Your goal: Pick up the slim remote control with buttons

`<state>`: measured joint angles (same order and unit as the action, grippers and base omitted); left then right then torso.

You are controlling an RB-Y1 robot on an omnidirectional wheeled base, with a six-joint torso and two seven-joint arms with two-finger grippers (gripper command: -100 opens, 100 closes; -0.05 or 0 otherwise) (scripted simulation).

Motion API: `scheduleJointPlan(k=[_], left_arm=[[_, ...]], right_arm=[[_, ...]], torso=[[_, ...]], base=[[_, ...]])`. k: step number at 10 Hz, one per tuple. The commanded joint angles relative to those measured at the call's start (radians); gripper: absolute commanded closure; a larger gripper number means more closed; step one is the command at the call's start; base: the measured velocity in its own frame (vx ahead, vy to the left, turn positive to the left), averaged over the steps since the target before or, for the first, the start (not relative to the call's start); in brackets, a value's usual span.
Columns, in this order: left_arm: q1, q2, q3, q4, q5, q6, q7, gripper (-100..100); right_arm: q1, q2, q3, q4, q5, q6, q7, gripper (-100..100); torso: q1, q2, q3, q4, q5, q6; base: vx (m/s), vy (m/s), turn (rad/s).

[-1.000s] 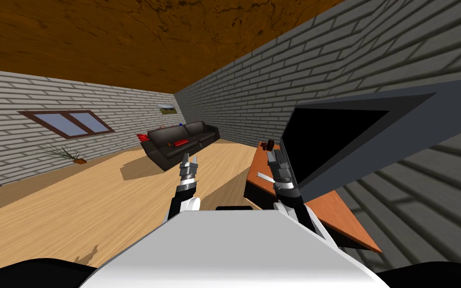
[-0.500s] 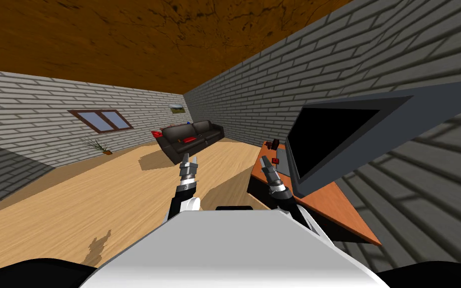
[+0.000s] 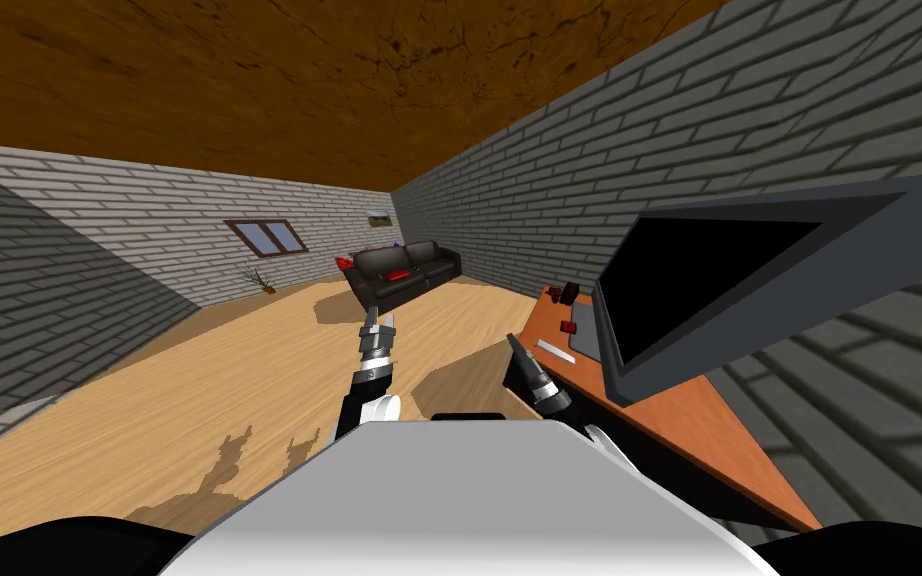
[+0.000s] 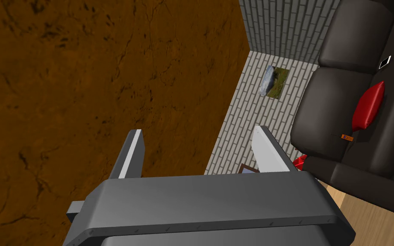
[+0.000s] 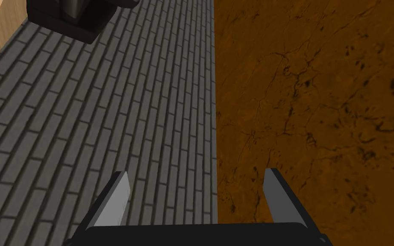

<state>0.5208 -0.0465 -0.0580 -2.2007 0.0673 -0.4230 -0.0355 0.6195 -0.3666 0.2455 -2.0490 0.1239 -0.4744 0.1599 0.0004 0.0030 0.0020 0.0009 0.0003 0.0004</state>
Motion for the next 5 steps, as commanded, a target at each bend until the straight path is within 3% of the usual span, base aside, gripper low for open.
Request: scheduleJointPlan(k=[1, 2, 5], left_arm=[[0.0, 0.0, 0.0, 0.0, 0.0, 0.0, 0.0, 0], [0.0, 0.0, 0.0, 0.0, 0.0, 0.0, 0.0, 0], [0.0, 0.0, 0.0, 0.0, 0.0, 0.0, 0.0, 0]], right_arm=[[0.027, -0.038, 0.022, 0.044, 0.007, 0.02, 0.01, -100], [0.042, -0.067, 0.045, 0.08, 0.014, 0.041, 0.021, -100], [0.058, -0.097, 0.068, 0.14, 0.022, 0.062, 0.033, -100]], torso=[[0.0, 0.0, 0.0, 0.0, 0.0, 0.0], [-0.001, -0.001, -0.001, 0.0, 0.0, 0.0], [-0.003, -0.003, -0.001, -0.001, -0.001, 0.0]], base=[[-0.009, 0.013, 0.194], [-0.006, 0.012, 0.418], [0.005, -0.001, 0.13]])
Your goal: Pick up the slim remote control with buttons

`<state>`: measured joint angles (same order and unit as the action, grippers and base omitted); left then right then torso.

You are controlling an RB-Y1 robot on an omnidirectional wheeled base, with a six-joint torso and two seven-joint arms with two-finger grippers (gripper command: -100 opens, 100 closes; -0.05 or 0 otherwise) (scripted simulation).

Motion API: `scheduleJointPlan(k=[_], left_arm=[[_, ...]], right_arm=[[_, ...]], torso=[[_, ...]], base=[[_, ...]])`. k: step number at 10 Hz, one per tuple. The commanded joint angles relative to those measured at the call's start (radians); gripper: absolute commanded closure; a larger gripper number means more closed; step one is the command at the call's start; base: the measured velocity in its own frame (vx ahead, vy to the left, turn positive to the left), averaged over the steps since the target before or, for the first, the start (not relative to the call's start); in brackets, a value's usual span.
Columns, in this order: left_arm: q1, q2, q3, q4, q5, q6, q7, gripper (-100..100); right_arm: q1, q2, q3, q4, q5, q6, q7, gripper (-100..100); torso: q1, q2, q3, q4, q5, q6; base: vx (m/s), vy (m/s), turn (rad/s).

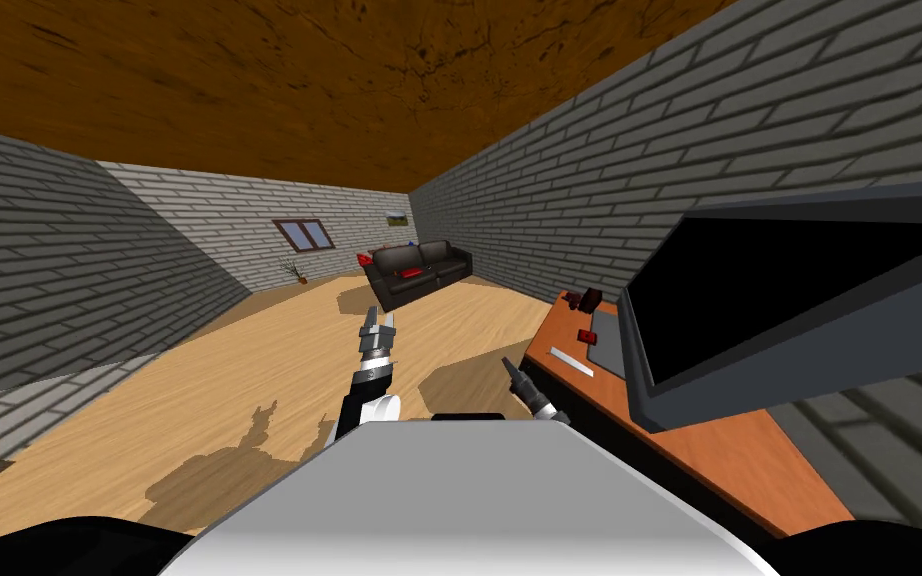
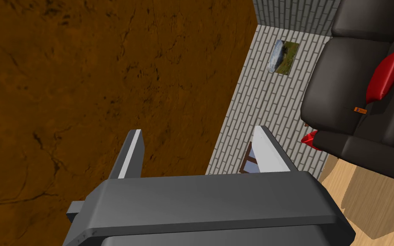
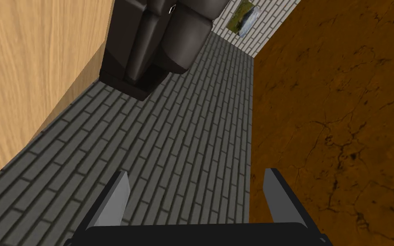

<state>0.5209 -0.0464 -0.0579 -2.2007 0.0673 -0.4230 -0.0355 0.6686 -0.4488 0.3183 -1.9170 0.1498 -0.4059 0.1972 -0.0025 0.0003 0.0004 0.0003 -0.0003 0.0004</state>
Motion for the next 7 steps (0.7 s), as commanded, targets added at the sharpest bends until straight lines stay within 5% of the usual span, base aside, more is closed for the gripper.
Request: scheduleJointPlan(k=[1, 4, 7], left_arm=[[0.0, 0.0, 0.0, 0.0, 0.0, 0.0, 0.0, 0], [0.0, 0.0, 0.0, 0.0, 0.0, 0.0, 0.0, 0], [0.0, 0.0, 0.0, 0.0, 0.0, 0.0, 0.0, 0]], right_arm=[[0.025, -0.047, 0.019, 0.05, 0.004, 0.014, 0.008, -100], [0.057, -0.112, 0.068, 0.159, 0.019, 0.056, 0.033, -100], [0.071, -0.146, 0.094, 0.207, 0.026, 0.077, 0.046, -100]], torso=[[0.0, 0.0, 0.0, 0.0, 0.0, 0.0], [-0.002, -0.001, -0.001, 0.0, 0.0, 0.0], [-0.001, -0.001, -0.001, 0.0, 0.0, 0.0]], base=[[0.016, -0.002, 0.317], [0.028, -0.026, 0.256], [0.021, -0.015, 0.13]])
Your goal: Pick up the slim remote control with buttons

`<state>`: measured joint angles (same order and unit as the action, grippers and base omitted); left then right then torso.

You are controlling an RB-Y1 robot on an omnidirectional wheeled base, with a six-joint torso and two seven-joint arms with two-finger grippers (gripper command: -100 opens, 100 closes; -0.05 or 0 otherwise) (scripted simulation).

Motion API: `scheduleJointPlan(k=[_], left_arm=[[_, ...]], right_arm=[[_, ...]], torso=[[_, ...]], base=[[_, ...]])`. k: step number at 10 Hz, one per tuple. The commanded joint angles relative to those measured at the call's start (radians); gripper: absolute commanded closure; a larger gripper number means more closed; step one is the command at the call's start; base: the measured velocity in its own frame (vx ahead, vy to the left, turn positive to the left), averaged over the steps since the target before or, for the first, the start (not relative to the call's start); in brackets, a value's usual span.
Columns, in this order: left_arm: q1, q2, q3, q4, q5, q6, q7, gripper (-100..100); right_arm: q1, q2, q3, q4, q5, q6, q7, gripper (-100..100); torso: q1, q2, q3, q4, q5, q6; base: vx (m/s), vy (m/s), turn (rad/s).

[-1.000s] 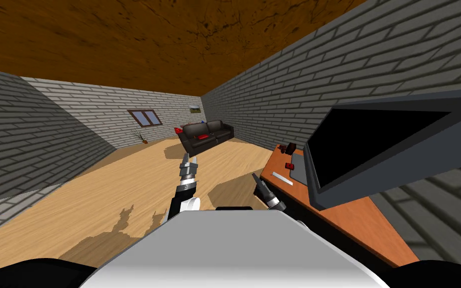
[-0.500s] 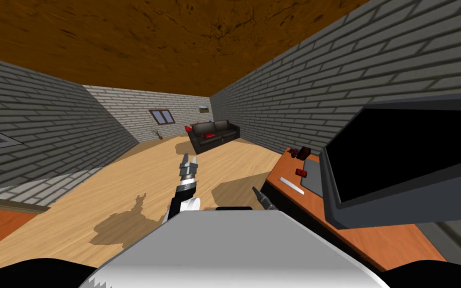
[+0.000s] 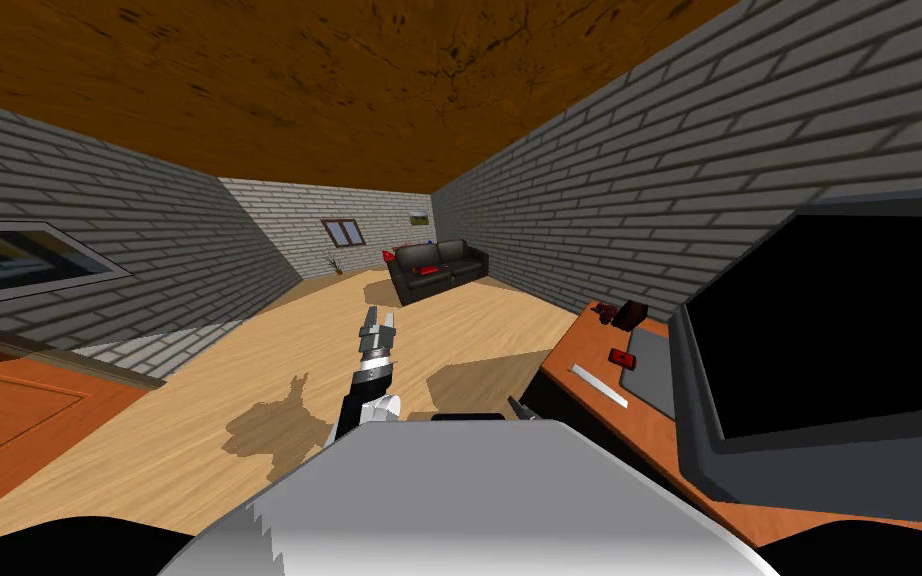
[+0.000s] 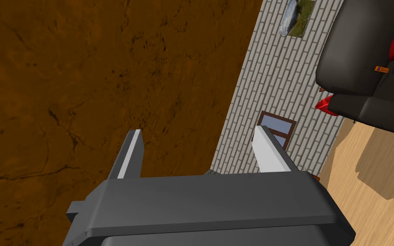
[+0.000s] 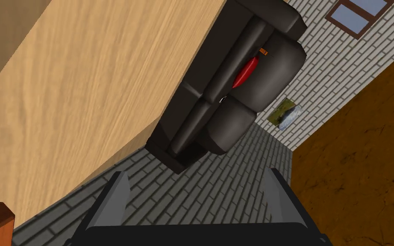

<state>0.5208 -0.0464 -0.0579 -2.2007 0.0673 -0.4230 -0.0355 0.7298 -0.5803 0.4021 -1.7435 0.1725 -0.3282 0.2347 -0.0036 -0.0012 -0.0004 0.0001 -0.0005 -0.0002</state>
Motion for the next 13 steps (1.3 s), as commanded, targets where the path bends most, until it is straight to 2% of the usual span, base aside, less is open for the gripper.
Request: scheduleJointPlan(k=[1, 2, 4, 6, 7, 8, 10, 11, 13], left_arm=[[0.0, 0.0, 0.0, 0.0, 0.0, 0.0, 0.0, 0], [0.0, 0.0, 0.0, 0.0, 0.0, 0.0, 0.0, 0], [0.0, 0.0, 0.0, 0.0, 0.0, 0.0, 0.0, 0], [0.0, 0.0, 0.0, 0.0, 0.0, 0.0, 0.0, 0], [0.0, 0.0, 0.0, 0.0, 0.0, 0.0, 0.0, 0], [0.0, 0.0, 0.0, 0.0, 0.0, 0.0, 0.0, 0], [0.0, 0.0, 0.0, 0.0, 0.0, 0.0, 0.0, 0], [0.0, 0.0, 0.0, 0.0, 0.0, 0.0, 0.0, 0], [0.0, 0.0, 0.0, 0.0, 0.0, 0.0, 0.0, 0]], right_arm=[[0.01, -0.014, 0.01, 0.046, 0.003, -0.001, 0.008, -100], [0.024, -0.047, 0.035, 0.093, 0.01, 0.019, 0.021, -100], [0.024, -0.047, 0.035, 0.1, 0.01, 0.019, 0.021, -100], [0.047, -0.109, 0.086, 0.201, 0.024, 0.056, 0.045, -100], [0.047, -0.112, 0.086, 0.206, 0.024, 0.056, 0.045, -100], [0.055, -0.144, 0.111, 0.24, 0.03, 0.073, 0.057, -100], [0.055, -0.144, 0.111, 0.258, 0.03, 0.073, 0.057, -100], [0.062, -0.175, 0.135, 0.295, 0.036, 0.089, 0.069, -100], [0.062, -0.175, 0.135, 0.308, 0.036, 0.089, 0.069, -100]], torso=[[0.0, 0.0, 0.0, 0.0, 0.0, 0.0], [-0.001, 0.0, 0.0, 0.0, 0.0, 0.001], [-0.002, -0.001, 0.0, 0.0, 0.0, 0.001], [0.0, 0.0, 0.0, 0.0, 0.0, 0.0], [-0.003, -0.002, -0.001, 0.0, 0.0, 0.0], [-0.003, -0.001, -0.001, 0.0, -0.001, 0.001], [-0.003, -0.001, -0.001, 0.0, -0.001, 0.001], [0.0, -0.001, 0.0, 0.0, 0.0, 0.001], [-0.002, -0.001, -0.001, 0.0, 0.0, 0.001]], base=[[0.027, -0.03, 0.175], [0.036, -0.045, 0.311], [0.024, -0.032, 0.051], [0.041, -0.041, 0.379], [0.043, -0.075, 0.152], [0.041, -0.08, 0.219], [0.031, -0.045, 0.089], [0.034, -0.027, 0.271], [0.024, -0.043, 0.071]])
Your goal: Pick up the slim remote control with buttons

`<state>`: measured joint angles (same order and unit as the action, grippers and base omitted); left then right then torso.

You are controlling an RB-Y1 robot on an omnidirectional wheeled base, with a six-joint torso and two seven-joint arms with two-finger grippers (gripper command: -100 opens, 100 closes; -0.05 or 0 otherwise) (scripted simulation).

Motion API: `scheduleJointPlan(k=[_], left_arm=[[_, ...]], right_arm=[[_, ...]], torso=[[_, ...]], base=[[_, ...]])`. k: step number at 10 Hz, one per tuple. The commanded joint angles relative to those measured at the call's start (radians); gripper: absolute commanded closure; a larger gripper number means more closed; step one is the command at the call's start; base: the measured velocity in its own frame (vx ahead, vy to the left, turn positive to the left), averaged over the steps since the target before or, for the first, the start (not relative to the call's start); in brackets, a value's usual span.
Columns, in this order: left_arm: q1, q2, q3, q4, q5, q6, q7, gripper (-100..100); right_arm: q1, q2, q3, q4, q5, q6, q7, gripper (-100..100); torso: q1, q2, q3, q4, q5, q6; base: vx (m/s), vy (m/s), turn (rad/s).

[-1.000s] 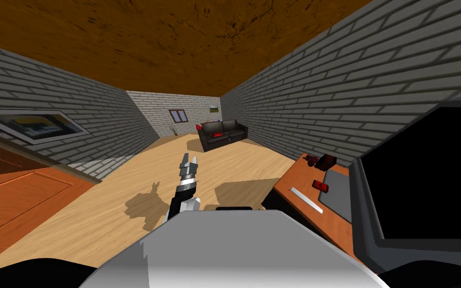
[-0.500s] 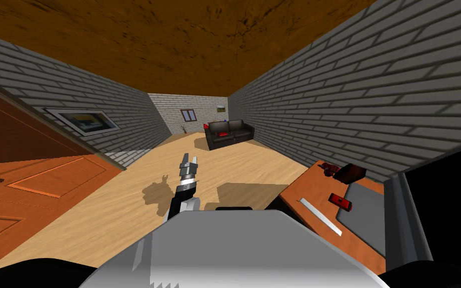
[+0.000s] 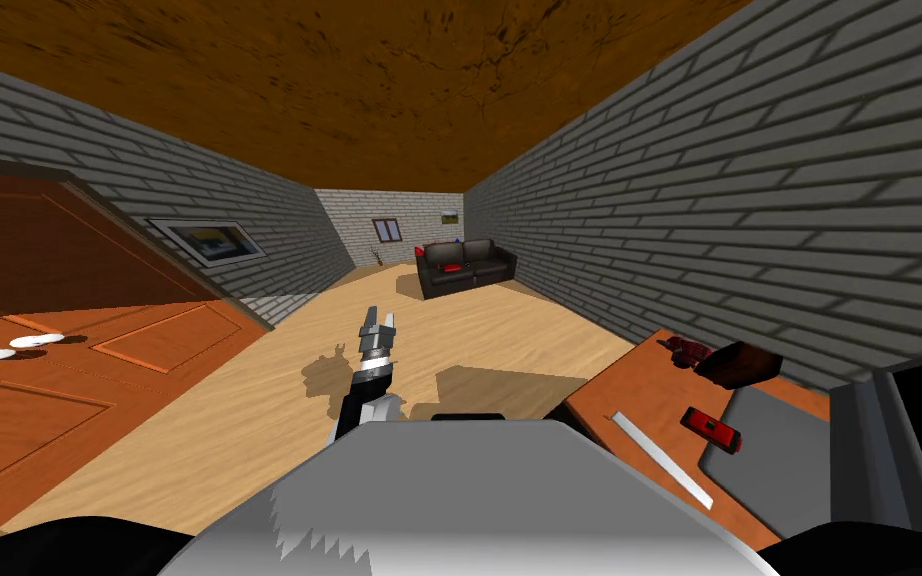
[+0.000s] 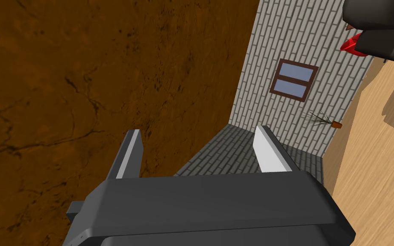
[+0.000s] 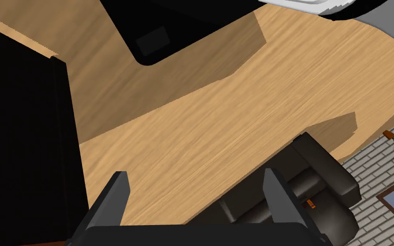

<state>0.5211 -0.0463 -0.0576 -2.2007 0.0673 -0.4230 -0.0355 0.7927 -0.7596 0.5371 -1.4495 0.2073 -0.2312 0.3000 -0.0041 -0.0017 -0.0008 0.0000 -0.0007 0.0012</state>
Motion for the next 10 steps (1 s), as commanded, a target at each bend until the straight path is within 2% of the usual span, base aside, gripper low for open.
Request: scheduleJointPlan(k=[1, 2, 3, 6, 7, 8, 9, 10], left_arm=[[0.0, 0.0, 0.0, 0.0, 0.0, 0.0, 0.0, 0], [0.0, 0.0, 0.0, 0.0, 0.0, 0.0, 0.0, 0], [0.0, 0.0, 0.0, 0.0, 0.0, 0.0, 0.0, 0], [0.0, 0.0, 0.0, 0.0, 0.0, 0.0, 0.0, 0], [0.0, 0.0, 0.0, 0.0, 0.0, 0.0, 0.0, 0], [0.0, 0.0, 0.0, 0.0, 0.0, 0.0, 0.0, 0], [0.0, 0.0, 0.0, 0.0, 0.0, 0.0, 0.0, 0], [0.0, 0.0, 0.0, 0.0, 0.0, 0.0, 0.0, 0]], right_arm=[[0.004, -0.026, 0.024, 0.05, 0.007, 0.008, 0.014, -100], [0.004, -0.026, 0.024, 0.062, 0.007, 0.008, 0.014, -100], [0.008, -0.055, 0.046, 0.091, 0.012, 0.022, 0.025, -100], [0.009, -0.083, 0.068, 0.154, 0.017, 0.034, 0.035, -100], [0.01, -0.108, 0.088, 0.196, 0.022, 0.046, 0.044, -100], [0.009, -0.131, 0.107, 0.236, 0.026, 0.056, 0.053, -100], [0.009, -0.131, 0.107, 0.236, 0.026, 0.056, 0.053, -100], [0.007, -0.149, 0.125, 0.27, 0.03, 0.065, 0.061, -100]], torso=[[0.0, 0.0, 0.0, 0.0, 0.0, 0.0], [-0.001, -0.001, -0.001, 0.0, 0.0, -0.001], [-0.002, -0.001, -0.001, 0.0, 0.0, 0.0], [-0.005, -0.003, -0.001, 0.0, -0.001, -0.001], [-0.004, -0.003, -0.001, -0.001, -0.001, 0.0], [-0.004, -0.003, -0.002, -0.001, -0.001, -0.001], [-0.008, -0.003, -0.002, -0.001, -0.001, -0.001], [-0.007, -0.003, -0.001, 0.0, -0.002, 0.0]], base=[[0.043, -0.053, 0.261], [0.03, -0.072, 0.172], [0.026, -0.097, 0.286], [0.046, -0.1, 0.187], [0.06, -0.094, 0.233], [0.041, -0.161, 0.382], [0.038, -0.155, 0.138], [0.04, -0.137, 0.203]])
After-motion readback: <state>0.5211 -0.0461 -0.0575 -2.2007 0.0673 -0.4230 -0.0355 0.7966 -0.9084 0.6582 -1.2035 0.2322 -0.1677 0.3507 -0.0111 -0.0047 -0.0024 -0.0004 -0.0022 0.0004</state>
